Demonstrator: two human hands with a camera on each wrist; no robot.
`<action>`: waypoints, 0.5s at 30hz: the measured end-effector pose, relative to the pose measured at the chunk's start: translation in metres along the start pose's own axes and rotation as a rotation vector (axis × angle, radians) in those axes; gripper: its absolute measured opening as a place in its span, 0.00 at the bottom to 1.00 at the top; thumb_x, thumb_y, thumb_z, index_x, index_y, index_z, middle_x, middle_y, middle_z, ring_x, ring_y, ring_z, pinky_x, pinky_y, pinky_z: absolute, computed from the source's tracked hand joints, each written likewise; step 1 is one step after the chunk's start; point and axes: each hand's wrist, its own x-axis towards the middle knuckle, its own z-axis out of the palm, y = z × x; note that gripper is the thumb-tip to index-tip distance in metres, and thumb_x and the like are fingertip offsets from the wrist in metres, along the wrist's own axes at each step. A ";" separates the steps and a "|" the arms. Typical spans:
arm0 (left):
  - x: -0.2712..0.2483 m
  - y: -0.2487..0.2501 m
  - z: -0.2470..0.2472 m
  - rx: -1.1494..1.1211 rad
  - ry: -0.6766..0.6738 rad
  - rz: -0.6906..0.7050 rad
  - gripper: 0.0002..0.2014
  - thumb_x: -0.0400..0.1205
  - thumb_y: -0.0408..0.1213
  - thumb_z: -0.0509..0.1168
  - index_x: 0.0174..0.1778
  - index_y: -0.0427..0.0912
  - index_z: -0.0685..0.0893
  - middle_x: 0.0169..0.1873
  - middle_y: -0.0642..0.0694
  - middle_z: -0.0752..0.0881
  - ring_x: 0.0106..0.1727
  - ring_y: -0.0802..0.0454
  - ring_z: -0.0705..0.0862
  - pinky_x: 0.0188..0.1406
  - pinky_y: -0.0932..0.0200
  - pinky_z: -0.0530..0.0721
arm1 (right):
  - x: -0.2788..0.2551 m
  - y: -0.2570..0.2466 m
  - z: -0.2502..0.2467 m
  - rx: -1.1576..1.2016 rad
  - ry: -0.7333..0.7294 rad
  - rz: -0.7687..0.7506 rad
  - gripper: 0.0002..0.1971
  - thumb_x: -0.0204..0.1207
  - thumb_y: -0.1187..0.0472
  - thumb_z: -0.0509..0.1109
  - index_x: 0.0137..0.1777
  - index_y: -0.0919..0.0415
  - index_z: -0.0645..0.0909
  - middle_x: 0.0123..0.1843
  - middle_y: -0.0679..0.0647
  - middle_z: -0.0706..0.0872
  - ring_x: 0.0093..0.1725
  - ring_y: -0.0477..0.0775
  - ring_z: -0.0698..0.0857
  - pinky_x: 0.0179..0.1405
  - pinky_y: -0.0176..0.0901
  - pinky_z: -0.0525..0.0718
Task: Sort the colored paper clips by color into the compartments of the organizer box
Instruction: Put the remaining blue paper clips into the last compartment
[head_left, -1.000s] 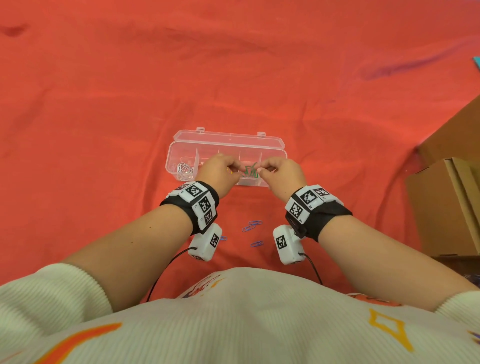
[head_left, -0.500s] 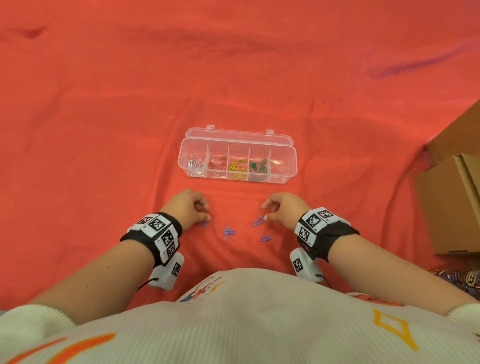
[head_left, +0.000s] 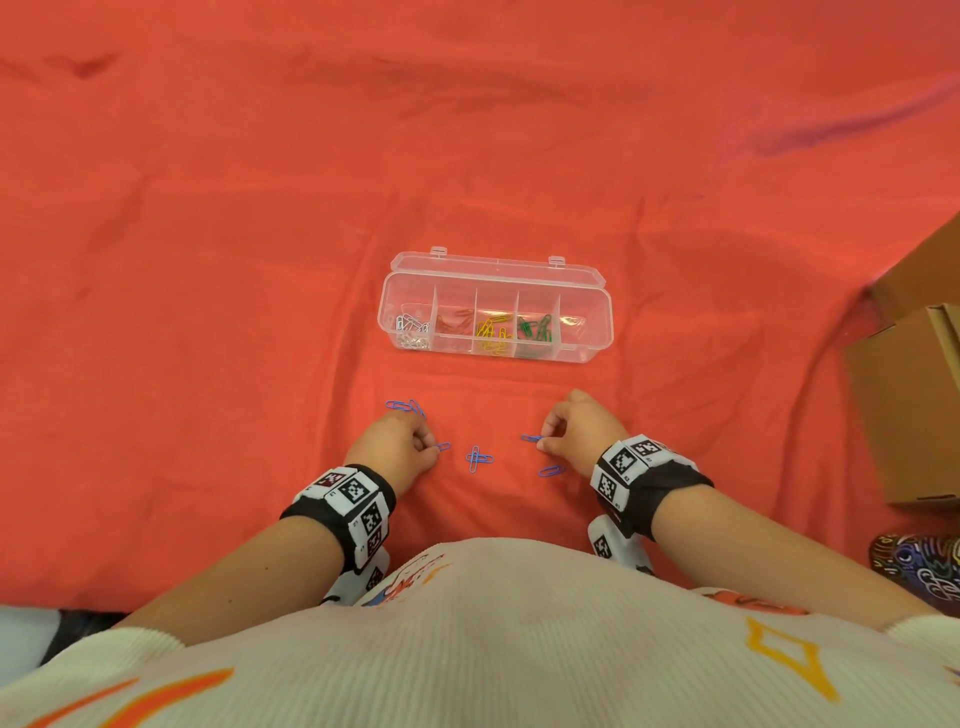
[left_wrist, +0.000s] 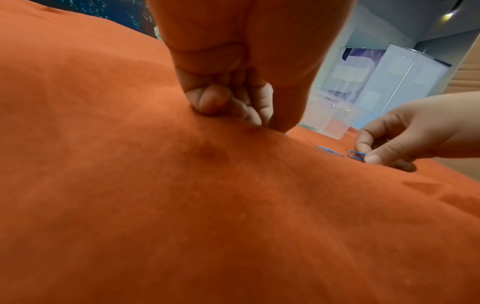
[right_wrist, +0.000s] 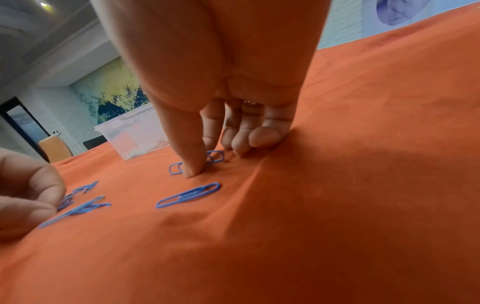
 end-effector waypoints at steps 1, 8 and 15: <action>-0.001 0.000 0.000 -0.002 0.000 0.013 0.06 0.71 0.37 0.69 0.30 0.50 0.81 0.32 0.50 0.82 0.37 0.50 0.82 0.42 0.56 0.81 | -0.001 0.000 0.001 0.000 0.004 0.001 0.06 0.68 0.60 0.76 0.42 0.60 0.84 0.45 0.50 0.72 0.44 0.49 0.76 0.45 0.38 0.71; 0.000 -0.014 -0.011 -0.075 0.057 0.071 0.13 0.69 0.33 0.70 0.28 0.54 0.75 0.28 0.52 0.82 0.32 0.56 0.82 0.38 0.59 0.79 | -0.005 -0.005 -0.001 0.021 -0.024 0.022 0.04 0.70 0.65 0.73 0.44 0.58 0.85 0.42 0.50 0.82 0.40 0.49 0.81 0.42 0.38 0.75; 0.019 -0.024 -0.039 -0.117 0.133 0.009 0.16 0.73 0.31 0.71 0.57 0.42 0.83 0.32 0.46 0.86 0.38 0.49 0.83 0.42 0.63 0.73 | -0.002 -0.006 -0.004 0.044 -0.054 0.066 0.08 0.70 0.68 0.72 0.48 0.60 0.86 0.32 0.45 0.80 0.40 0.49 0.80 0.41 0.36 0.74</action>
